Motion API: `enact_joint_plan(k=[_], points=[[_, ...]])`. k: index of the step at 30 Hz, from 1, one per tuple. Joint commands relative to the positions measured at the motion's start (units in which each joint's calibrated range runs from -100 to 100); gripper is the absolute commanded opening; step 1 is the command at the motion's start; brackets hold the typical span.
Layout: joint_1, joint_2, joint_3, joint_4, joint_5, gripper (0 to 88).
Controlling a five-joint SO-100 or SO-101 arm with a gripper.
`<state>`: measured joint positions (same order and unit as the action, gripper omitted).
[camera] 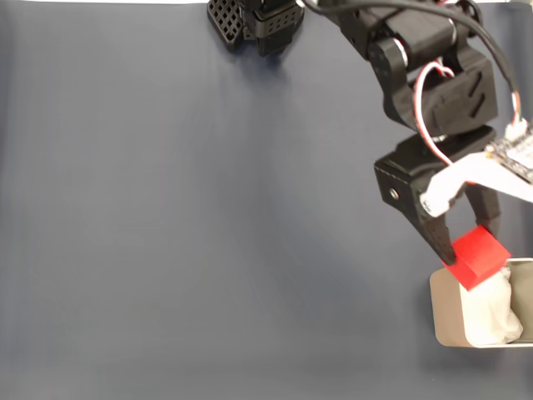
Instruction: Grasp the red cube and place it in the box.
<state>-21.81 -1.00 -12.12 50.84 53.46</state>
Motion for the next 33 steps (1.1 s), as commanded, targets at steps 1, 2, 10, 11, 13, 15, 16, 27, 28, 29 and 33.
enact_joint_plan(k=[1, 2, 10, 11, 13, 15, 16, 27, 28, 29, 33], points=[[-1.20, 2.30, -6.77, -1.49, 0.10, 0.0], [-1.41, 3.25, -7.59, -1.49, 0.10, 0.0], [-2.69, 10.96, -15.44, -1.49, -1.51, 0.0], [-2.83, 11.74, -16.08, -1.65, -1.51, 0.0], [-3.19, 13.04, -17.08, -1.65, -1.51, 0.0], [-3.62, 14.43, -18.27, -1.90, -1.56, 0.0], [-3.83, 15.12, -19.09, -1.98, -1.61, 0.0], [-4.75, 23.27, -26.94, -1.90, -1.81, 0.0], [-4.75, 23.79, -27.21, -1.98, -1.76, 0.0], [-4.75, 24.40, -27.57, -1.98, -1.86, 0.0], [-4.75, 26.30, -28.76, -1.90, -2.15, 0.0]])
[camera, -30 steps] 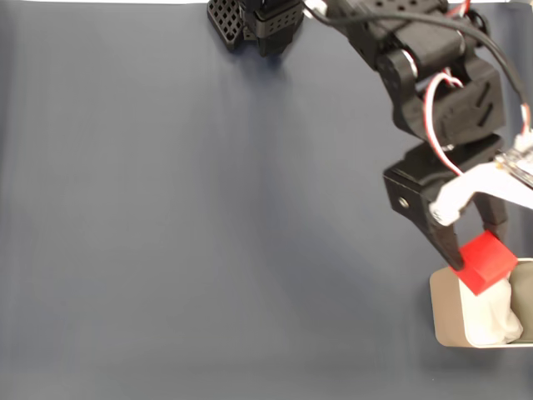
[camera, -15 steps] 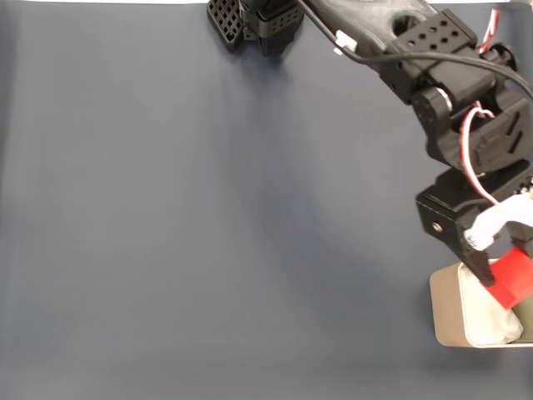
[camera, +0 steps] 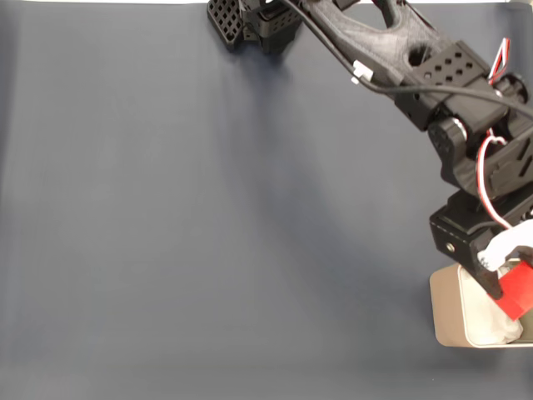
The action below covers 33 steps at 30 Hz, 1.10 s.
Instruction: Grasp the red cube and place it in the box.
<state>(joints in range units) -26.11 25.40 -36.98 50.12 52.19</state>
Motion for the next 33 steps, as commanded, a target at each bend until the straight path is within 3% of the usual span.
enact_joint_plan(k=[1, 25, 27, 33], points=[[-0.45, 0.16, -4.08, -1.18, -0.93, 0.0], [0.05, 2.07, -6.09, -1.35, -1.03, 0.7], [0.05, 1.63, -5.99, -1.35, -1.37, 4.7], [0.12, 0.68, -6.45, -1.68, -3.22, 27.6]])
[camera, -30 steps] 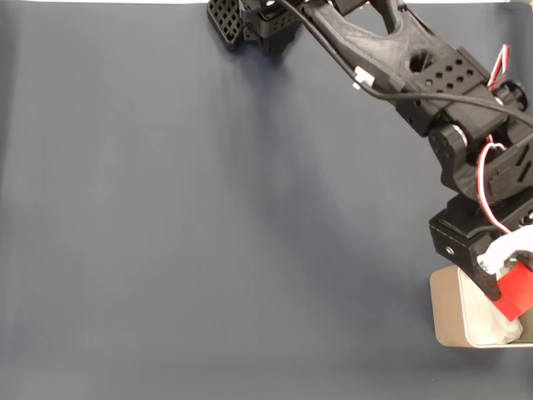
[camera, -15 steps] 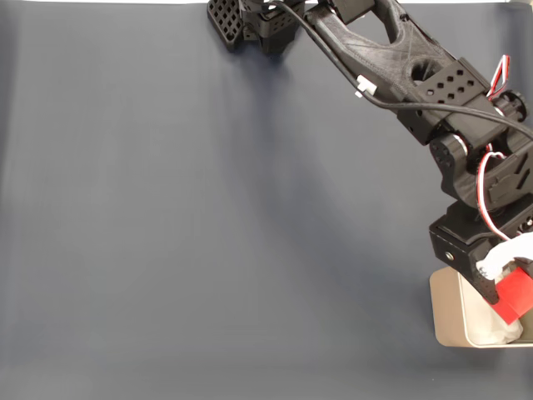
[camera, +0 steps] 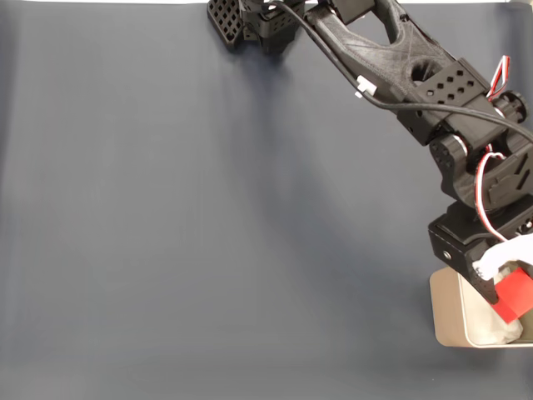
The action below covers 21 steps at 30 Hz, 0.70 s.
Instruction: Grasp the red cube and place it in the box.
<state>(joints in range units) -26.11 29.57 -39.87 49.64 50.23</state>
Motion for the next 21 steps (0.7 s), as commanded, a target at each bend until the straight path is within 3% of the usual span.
enact_joint_plan(k=[1, 11, 21], points=[[0.19, -3.75, -3.47, -1.04, -1.32, 29.4], [0.26, -4.87, -3.10, 1.51, 0.29, 38.7], [0.62, -5.13, -3.28, 0.60, 0.44, 40.9]])
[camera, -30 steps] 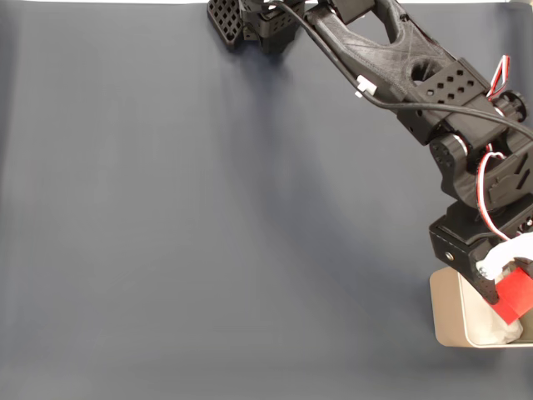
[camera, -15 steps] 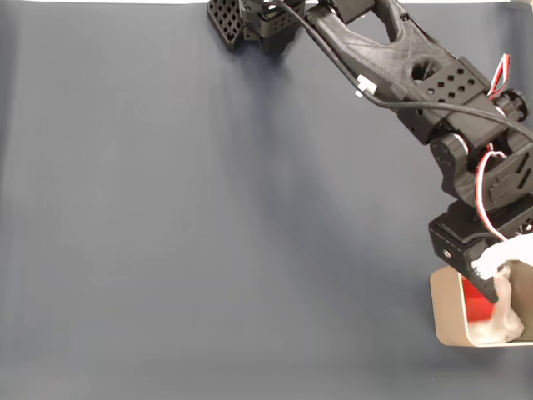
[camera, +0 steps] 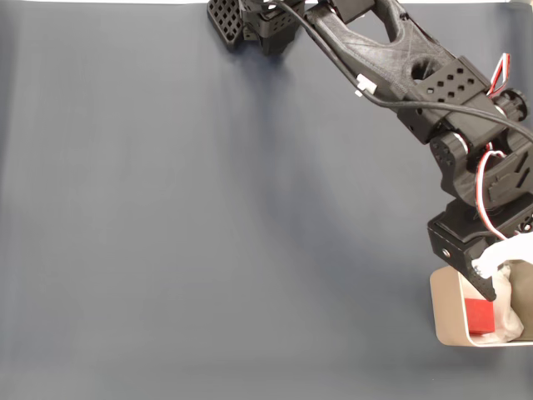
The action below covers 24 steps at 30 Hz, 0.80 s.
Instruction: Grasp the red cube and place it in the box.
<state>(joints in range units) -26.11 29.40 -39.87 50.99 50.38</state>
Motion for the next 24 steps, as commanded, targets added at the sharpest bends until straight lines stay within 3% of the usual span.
enact_joint_plan(k=[1, 16, 20, 24], points=[[0.69, -4.96, -3.28, -0.91, 0.29, 41.0], [0.97, -4.96, -3.28, -2.39, 0.34, 39.7], [1.11, -5.48, -3.10, -2.39, 0.54, 32.6], [1.54, -6.09, -2.74, -2.39, 0.83, 15.6]])
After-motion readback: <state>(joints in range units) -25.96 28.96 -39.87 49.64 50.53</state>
